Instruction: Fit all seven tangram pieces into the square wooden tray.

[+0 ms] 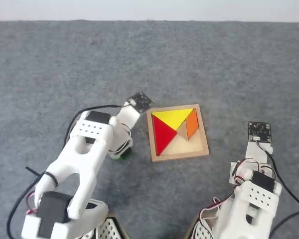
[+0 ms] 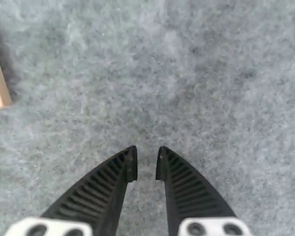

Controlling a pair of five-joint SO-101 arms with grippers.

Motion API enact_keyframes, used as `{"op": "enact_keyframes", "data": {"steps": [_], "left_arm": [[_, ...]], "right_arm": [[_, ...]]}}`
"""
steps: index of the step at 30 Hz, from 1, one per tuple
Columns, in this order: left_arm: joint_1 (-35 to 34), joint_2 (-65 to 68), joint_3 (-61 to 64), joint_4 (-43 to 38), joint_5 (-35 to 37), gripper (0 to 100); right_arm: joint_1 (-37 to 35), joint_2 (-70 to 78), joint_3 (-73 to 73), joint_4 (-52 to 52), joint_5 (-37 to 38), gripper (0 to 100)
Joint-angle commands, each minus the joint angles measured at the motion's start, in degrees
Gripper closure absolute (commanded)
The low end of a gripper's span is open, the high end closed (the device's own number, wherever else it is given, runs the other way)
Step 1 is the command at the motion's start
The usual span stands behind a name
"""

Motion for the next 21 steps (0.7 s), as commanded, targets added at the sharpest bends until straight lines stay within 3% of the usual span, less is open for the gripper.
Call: {"op": "enact_keyframes", "data": {"steps": [1, 9, 15, 21], "left_arm": [[-1.85, -0.79, 0.04, -0.09, -6.86, 77], [-6.24, 2.37, 0.04, -2.64, -15.74, 77], [-5.89, 10.55, -0.22, -7.82, -16.18, 77], [-5.63, 17.41, -7.08, -2.46, -16.18, 82]], "right_arm": [[0.66, -0.4, -0.53, -1.1, 0.44, 91.3], [0.66, -0.4, -0.53, -1.1, 0.44, 91.3], [0.66, -0.4, -0.53, -1.1, 0.44, 91.3], [0.66, -0.4, -0.53, -1.1, 0.44, 91.3]]}}
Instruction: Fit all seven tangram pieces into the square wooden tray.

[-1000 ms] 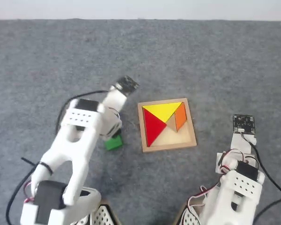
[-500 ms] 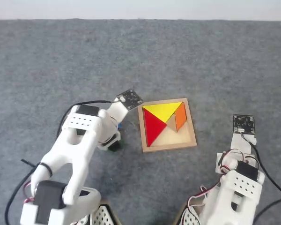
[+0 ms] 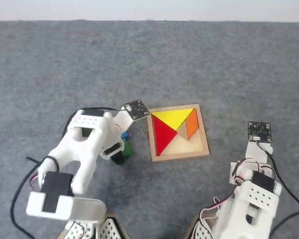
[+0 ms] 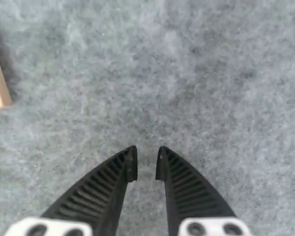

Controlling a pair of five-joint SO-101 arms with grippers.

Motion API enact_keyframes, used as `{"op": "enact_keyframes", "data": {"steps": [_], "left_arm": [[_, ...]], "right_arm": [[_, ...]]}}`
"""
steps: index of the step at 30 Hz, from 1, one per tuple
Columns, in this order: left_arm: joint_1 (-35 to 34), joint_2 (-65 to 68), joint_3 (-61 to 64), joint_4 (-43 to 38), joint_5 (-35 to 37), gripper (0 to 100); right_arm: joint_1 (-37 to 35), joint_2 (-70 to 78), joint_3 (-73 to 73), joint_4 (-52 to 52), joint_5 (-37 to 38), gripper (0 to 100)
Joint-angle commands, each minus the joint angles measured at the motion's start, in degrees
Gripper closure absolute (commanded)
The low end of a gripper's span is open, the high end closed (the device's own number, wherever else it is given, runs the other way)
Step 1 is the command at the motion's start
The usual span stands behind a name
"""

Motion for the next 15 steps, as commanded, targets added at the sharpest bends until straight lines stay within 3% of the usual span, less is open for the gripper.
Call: {"op": "enact_keyframes", "data": {"steps": [1, 7, 15], "left_arm": [[0.7, 5.45, -5.67, 2.64, -0.35, 84], [1.58, 5.54, -7.78, 4.4, 1.76, 92], [6.15, -7.3, -4.26, 4.66, 6.15, 93]], "right_arm": [[0.66, -0.4, -0.53, -1.1, 0.44, 91.3], [0.66, -0.4, -0.53, -1.1, 0.44, 91.3], [0.66, -0.57, -0.53, -1.1, 0.44, 91.3]]}}
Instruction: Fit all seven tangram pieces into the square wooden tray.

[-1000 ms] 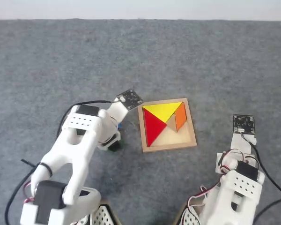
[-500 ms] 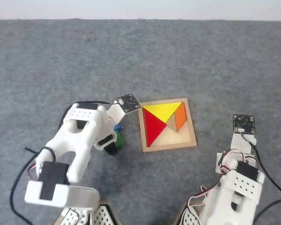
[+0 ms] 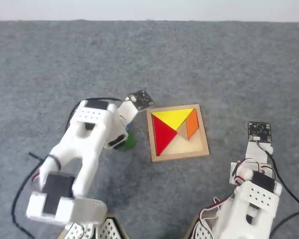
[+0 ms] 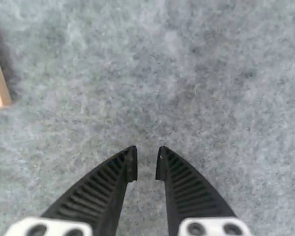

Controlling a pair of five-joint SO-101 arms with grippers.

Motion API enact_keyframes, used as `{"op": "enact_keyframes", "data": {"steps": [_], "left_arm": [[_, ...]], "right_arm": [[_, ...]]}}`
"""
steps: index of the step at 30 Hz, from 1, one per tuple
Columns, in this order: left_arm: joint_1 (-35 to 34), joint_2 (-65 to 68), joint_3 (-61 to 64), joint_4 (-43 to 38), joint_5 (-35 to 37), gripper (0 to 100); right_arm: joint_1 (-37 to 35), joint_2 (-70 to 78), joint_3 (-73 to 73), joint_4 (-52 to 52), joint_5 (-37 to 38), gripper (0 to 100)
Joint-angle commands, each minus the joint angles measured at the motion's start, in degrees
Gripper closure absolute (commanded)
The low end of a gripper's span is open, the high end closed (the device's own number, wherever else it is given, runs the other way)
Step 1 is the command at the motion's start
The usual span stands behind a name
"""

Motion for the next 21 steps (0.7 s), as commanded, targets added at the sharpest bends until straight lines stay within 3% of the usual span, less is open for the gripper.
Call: {"op": "enact_keyframes", "data": {"steps": [1, 6, 21], "left_arm": [[4.57, -7.12, 3.12, -0.26, 3.69, 93], [9.05, -9.41, 6.46, -0.62, 3.69, 93], [12.13, -12.4, 7.16, -0.7, 3.78, 87]], "right_arm": [[0.66, -0.57, -0.53, -1.1, 0.44, 91.3], [0.66, -0.57, -0.53, -1.1, 0.44, 91.3], [0.66, -0.75, -0.44, -1.1, 0.44, 91.3]]}}
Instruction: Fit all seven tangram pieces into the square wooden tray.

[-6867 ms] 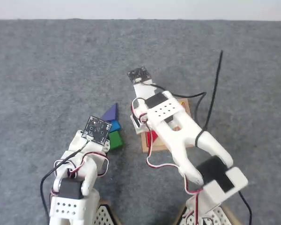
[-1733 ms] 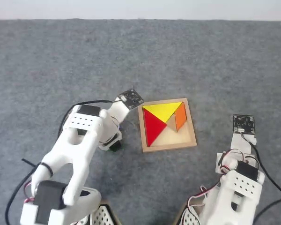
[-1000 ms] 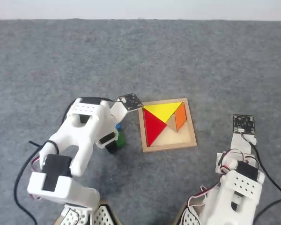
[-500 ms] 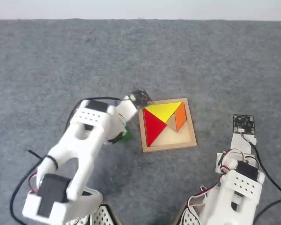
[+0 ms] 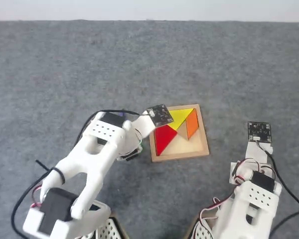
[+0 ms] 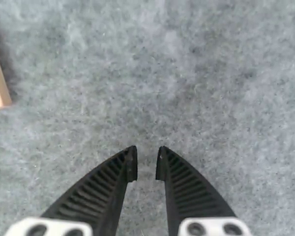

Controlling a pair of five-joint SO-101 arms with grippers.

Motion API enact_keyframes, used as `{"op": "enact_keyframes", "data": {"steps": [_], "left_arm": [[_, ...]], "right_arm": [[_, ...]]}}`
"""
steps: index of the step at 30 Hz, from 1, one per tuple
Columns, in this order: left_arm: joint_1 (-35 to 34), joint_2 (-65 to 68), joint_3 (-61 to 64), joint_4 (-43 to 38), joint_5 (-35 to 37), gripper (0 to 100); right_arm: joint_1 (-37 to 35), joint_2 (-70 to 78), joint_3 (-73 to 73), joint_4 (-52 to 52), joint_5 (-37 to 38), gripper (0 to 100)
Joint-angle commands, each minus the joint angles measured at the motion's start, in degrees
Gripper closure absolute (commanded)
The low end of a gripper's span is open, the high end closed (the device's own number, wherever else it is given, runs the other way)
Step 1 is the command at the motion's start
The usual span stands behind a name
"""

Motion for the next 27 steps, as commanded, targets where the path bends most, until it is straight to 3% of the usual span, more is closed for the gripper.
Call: {"op": "enact_keyframes", "data": {"steps": [1, 9, 19, 27], "left_arm": [[1.14, -2.81, -0.31, -0.97, 0.53, 87], [1.14, 2.9, -0.92, -5.71, 0.53, 98], [1.67, -3.16, -14.2, 10.11, 2.9, 99], [12.48, -3.52, -20.97, 13.89, 12.57, 99]], "right_arm": [[0.66, -0.75, -0.44, -1.01, 0.44, 91.3], [0.66, -0.66, -0.44, -1.01, 0.35, 91.3], [0.66, -0.84, -0.44, -1.01, 0.35, 91.3], [0.66, -0.92, -0.44, -1.01, 0.35, 91.3]]}}
